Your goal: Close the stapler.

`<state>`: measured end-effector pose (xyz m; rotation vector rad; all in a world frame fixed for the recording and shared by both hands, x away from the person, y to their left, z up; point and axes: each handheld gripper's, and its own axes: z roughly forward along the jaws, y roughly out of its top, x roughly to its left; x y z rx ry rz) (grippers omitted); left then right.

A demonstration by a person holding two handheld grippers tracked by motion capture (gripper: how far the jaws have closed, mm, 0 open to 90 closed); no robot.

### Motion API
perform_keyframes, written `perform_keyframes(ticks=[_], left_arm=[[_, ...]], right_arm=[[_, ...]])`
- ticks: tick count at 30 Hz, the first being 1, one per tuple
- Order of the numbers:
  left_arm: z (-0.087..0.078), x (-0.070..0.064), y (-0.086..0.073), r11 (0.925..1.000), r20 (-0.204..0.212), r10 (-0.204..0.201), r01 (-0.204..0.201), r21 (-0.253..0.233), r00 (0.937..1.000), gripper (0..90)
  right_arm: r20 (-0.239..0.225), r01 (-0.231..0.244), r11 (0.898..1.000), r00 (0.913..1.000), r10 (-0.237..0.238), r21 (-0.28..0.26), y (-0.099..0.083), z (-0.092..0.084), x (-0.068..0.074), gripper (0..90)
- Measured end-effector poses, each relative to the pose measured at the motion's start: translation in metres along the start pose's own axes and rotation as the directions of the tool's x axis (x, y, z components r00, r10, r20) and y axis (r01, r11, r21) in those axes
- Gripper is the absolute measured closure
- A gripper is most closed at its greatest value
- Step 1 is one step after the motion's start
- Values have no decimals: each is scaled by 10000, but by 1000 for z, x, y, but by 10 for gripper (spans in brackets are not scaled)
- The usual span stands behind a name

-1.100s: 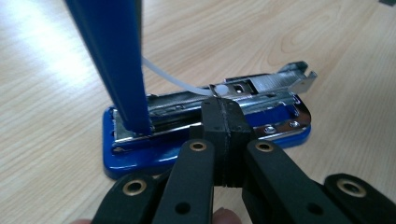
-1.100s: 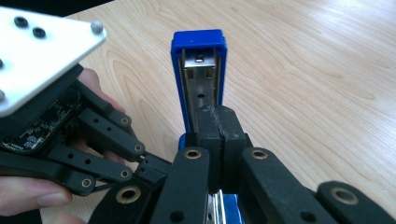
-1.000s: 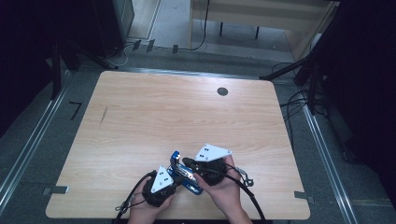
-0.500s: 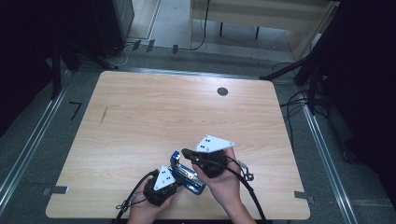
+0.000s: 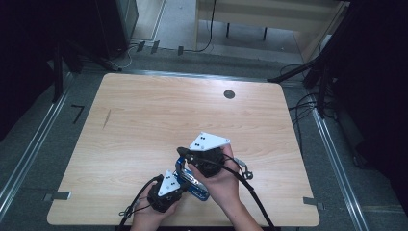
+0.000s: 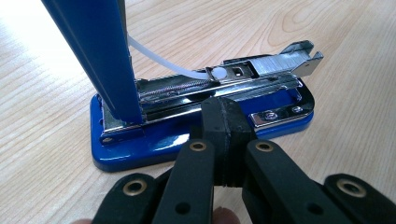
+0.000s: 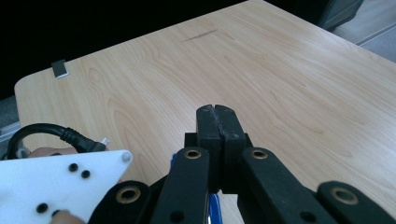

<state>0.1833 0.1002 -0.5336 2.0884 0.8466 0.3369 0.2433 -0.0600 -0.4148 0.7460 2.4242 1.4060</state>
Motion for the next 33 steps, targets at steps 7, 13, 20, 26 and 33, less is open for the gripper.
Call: perform_keyframes(ticks=[7,13,20,26,33], left_arm=[[0,0,0,10000,1,-4,4,-9,10000,900],[0,0,0,10000,-16,39,-39,22,10000,900],[0,-1,0,10000,6,27,-27,-8,10000,900],[0,-1,0,9999,83,113,-113,11,9999,900],[0,-3,0,9996,51,265,-265,39,9996,900]], right_arm=[[-110,205,9995,9997,-202,257,-1,5,6,900],[-87,380,9988,9992,-378,310,-6,2,9,900],[-11,409,9986,9992,-409,340,-18,-9,10,900],[88,199,9990,9998,-203,392,-35,-19,8,900],[149,-51,9986,9999,43,526,-58,-22,6,900]])
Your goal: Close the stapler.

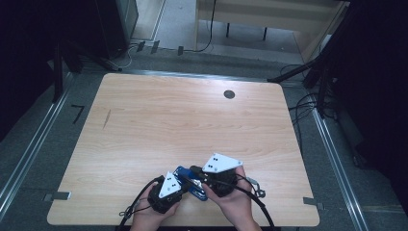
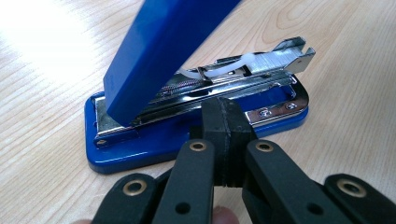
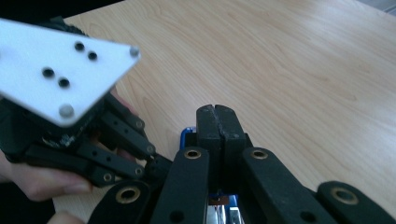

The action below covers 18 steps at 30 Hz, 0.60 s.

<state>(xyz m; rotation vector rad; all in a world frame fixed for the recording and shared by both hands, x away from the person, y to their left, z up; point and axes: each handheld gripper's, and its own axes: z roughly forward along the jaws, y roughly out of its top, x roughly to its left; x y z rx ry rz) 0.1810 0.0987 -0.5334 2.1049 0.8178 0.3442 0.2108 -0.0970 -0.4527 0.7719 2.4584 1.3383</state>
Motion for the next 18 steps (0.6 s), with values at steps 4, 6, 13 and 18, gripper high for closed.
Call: perform_keyframes(ticks=[4,6,13,18], left_arm=[[0,0,0,10000,34,30,-30,5,10000,900],[0,0,0,10000,45,50,-50,3,10000,900],[-1,0,0,10000,42,72,-73,28,10000,900],[-1,0,-1,10000,51,58,-58,31,10000,900]], right_arm=[[60,-156,9999,9999,156,32,-11,-3,-2,900],[131,-237,9997,9996,236,69,-17,-5,-4,900],[206,-472,9985,9987,466,285,-36,-8,-7,900],[220,-563,9972,9982,553,490,-47,-8,-6,900]])
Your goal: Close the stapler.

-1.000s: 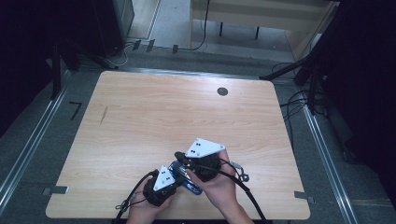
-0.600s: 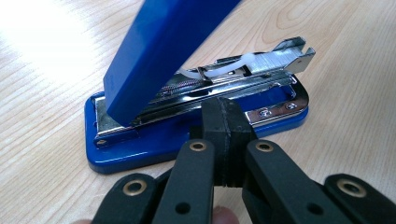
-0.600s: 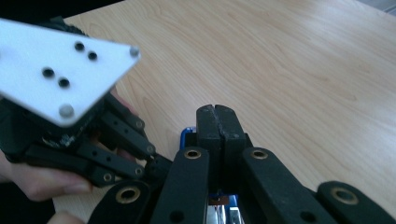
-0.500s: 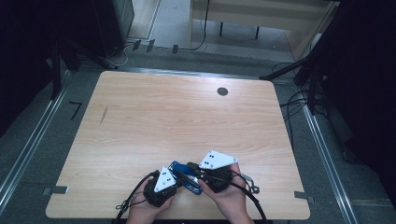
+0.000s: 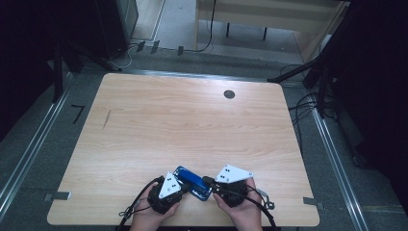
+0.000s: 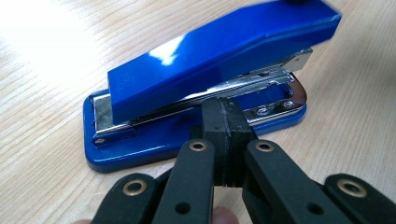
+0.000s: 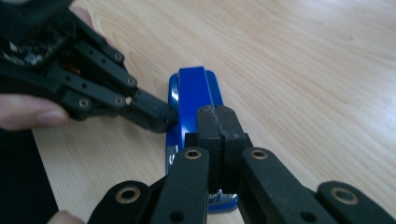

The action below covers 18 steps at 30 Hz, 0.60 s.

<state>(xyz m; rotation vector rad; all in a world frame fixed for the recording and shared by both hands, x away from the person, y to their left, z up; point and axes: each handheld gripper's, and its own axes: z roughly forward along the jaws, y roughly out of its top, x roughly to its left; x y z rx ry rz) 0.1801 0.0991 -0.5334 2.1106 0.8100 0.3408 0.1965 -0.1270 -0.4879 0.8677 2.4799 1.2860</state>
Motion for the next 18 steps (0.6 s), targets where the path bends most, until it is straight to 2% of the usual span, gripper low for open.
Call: perform_keyframes(ticks=[8,12,14,18], left_arm=[[0,0,0,10000,-18,-4,4,-7,10000,900],[0,0,-1,10000,-19,-31,31,-21,10000,900],[-1,1,-1,10000,-8,-41,41,-5,10000,900],[-1,1,-1,10000,-17,-25,25,22,10000,900]], right_arm=[[17,-126,9995,9999,126,-281,-8,-2,3,900],[159,-87,9998,9998,90,-161,-14,1,5,900],[91,-250,9992,9996,253,-311,-17,0,4,900],[335,-188,9994,9992,198,-295,-21,1,7,900]])
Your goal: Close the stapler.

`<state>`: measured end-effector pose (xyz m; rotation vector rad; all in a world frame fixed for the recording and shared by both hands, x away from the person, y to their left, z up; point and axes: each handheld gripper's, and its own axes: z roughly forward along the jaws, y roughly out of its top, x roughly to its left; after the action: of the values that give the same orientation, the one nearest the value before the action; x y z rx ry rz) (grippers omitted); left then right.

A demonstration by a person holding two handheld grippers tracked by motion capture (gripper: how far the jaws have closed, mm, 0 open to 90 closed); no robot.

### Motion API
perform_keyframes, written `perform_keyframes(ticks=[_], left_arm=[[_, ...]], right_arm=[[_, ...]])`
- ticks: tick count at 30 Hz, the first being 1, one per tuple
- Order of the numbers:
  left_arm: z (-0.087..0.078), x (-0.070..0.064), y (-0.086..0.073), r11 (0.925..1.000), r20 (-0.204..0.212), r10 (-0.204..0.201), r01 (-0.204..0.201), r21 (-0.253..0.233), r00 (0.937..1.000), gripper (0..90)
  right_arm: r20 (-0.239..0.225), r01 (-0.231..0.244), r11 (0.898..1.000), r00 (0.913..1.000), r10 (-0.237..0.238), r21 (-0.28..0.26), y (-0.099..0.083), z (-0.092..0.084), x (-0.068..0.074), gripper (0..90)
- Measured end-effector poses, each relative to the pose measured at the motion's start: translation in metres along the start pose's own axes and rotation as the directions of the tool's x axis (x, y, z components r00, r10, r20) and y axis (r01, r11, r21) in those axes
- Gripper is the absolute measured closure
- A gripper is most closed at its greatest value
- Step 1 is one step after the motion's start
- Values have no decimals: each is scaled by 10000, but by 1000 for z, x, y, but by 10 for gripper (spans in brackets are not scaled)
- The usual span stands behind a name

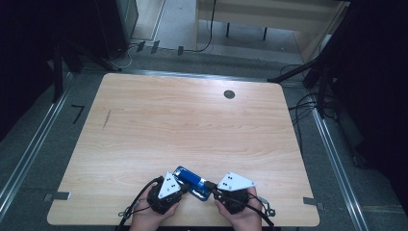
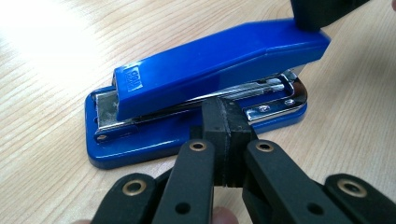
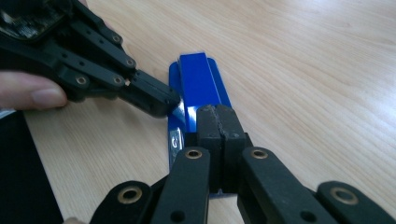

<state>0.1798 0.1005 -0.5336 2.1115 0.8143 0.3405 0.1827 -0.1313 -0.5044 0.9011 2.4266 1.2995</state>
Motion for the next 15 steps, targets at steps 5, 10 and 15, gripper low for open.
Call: perform_keyframes(ticks=[5,10,15], left_arm=[[0,1,0,10000,9,-81,81,-10,10000,900],[-4,4,-2,9992,-46,-327,326,-244,9995,900],[-7,9,-4,9981,-40,-509,508,-346,9987,900]], right_arm=[[227,100,10000,9997,-100,1,0,0,3,900],[9,-132,9980,9999,132,-612,1,-6,3,900],[-284,-381,9971,9989,364,-654,-2,-8,0,900]])
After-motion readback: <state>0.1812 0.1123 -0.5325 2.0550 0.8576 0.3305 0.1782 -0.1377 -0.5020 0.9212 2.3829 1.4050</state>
